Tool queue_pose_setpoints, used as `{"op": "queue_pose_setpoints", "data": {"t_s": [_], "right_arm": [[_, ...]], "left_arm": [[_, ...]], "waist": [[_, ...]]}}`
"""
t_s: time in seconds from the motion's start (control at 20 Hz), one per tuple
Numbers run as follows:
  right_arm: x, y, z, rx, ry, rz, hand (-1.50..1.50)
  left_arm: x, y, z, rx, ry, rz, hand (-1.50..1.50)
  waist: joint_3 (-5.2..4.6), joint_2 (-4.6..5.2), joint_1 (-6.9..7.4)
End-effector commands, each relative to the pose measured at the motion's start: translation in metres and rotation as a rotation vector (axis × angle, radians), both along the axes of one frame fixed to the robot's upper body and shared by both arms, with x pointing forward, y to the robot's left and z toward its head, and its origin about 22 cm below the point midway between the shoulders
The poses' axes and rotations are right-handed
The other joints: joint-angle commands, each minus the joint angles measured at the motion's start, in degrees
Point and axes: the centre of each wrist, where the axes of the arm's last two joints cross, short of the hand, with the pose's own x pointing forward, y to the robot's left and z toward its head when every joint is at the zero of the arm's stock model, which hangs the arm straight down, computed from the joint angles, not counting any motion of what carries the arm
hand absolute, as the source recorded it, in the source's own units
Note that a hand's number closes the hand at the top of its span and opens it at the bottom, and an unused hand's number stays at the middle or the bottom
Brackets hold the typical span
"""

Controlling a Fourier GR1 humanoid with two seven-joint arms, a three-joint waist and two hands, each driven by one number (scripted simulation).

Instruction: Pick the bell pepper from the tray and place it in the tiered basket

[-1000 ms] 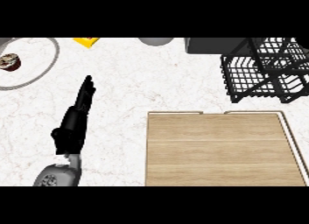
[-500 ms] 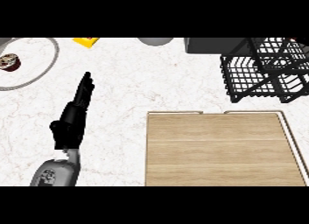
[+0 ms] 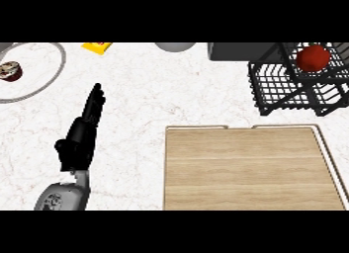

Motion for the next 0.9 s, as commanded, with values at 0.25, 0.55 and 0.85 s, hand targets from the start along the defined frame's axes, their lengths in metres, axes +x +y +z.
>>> {"op": "queue_pose_setpoints", "data": {"t_s": [0.25,0.55,0.85], "right_arm": [[-0.063,-0.087,0.018,0.201,-0.151,-0.253,-1.50],[-0.142,-0.149,-0.004,0.305,-0.221,-0.247,-1.50],[-0.234,-0.207,-0.037,0.336,-0.239,-0.202,-1.50]], "left_arm": [[-0.003,0.001,0.005,-0.004,-0.004,0.017,0.00],[0.008,0.008,0.018,0.007,-0.002,0.044,0.00],[-0.004,-0.001,0.005,-0.002,0.002,0.038,0.00]], "waist": [[0.02,-0.48,-1.47],[0.08,-0.60,-2.68],[0.08,-0.53,-2.69]]}}
